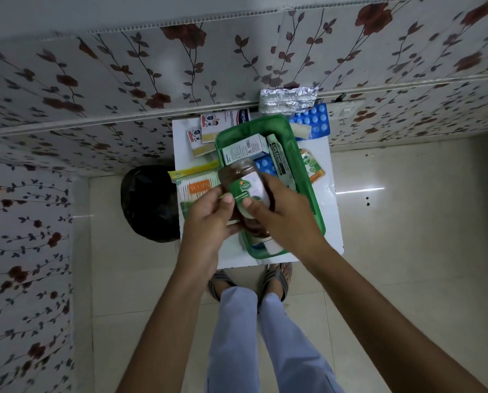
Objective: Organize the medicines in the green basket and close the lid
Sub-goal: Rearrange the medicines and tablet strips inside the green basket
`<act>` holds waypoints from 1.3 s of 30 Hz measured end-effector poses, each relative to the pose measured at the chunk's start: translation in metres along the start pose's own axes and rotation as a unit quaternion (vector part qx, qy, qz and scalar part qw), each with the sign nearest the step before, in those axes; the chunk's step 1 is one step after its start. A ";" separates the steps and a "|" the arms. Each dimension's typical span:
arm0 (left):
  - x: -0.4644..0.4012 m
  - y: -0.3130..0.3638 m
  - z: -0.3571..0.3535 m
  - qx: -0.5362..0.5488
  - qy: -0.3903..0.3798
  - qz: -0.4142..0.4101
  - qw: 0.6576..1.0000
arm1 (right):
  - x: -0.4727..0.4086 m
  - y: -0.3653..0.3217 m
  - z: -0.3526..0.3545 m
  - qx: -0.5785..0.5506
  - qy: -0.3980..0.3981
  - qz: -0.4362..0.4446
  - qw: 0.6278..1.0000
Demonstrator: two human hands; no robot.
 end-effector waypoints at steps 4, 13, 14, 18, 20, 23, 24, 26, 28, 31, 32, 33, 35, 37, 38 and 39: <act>-0.031 -0.010 0.010 -0.081 0.114 -0.029 0.990 | -0.017 0.015 0.024 0.082 0.091 -0.063 0.990; -0.106 -0.046 0.070 -0.242 0.279 0.022 0.929 | -0.032 0.027 0.027 0.325 0.121 0.000 0.938; -0.112 -0.048 0.071 -0.243 0.268 0.022 0.932 | -0.029 0.025 0.033 0.342 0.144 0.016 0.929; -0.123 -0.048 0.071 -0.207 0.245 0.018 0.947 | -0.027 0.039 0.055 0.322 0.179 0.002 0.930; -0.128 -0.050 0.075 -0.214 0.257 0.019 0.942 | -0.037 0.061 0.067 0.299 0.179 -0.041 0.936; -0.132 -0.050 0.080 -0.234 0.274 0.033 0.932 | -0.061 0.093 0.078 0.276 0.130 -0.114 0.945; -0.131 -0.048 0.079 -0.235 0.280 0.041 0.930 | -0.067 0.101 0.078 0.276 0.099 -0.133 0.947; -0.129 -0.049 0.080 -0.230 0.291 0.067 0.926 | -0.076 0.109 0.070 0.289 0.038 -0.150 0.945; -0.129 -0.053 0.080 -0.214 0.285 0.087 0.930 | -0.077 0.113 0.061 0.315 0.003 -0.148 0.938; -0.128 -0.056 0.081 -0.157 0.267 0.106 0.945 | -0.081 0.112 0.054 0.329 0.000 -0.141 0.934; -0.127 -0.055 0.079 -0.141 0.259 0.110 0.949 | -0.082 0.112 0.053 0.327 0.004 -0.145 0.934; -0.128 -0.055 0.078 -0.126 0.253 0.111 0.953 | -0.082 0.111 0.053 0.322 0.017 -0.148 0.935; -0.127 -0.054 0.075 -0.098 0.252 0.107 0.957 | -0.076 0.110 0.057 0.301 0.076 -0.153 0.938; -0.121 -0.051 0.074 -0.085 0.266 0.096 0.955 | -0.064 0.105 0.063 0.267 0.156 -0.146 0.940; -0.117 -0.049 0.075 -0.083 0.275 0.087 0.954 | -0.057 0.101 0.066 0.250 0.189 -0.134 0.940; -0.111 -0.045 0.076 -0.079 0.287 0.072 0.952 | -0.051 0.096 0.068 0.237 0.213 -0.117 0.940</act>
Point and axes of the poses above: each hand's wrist, its own x-axis away from the middle knuckle, its own z-axis out of the back of the hand, y = z × x, the point moved 3 cm from there along -x, towards the middle knuckle, and after that the axes turned 7 degrees about z, right-handed, at the moved point
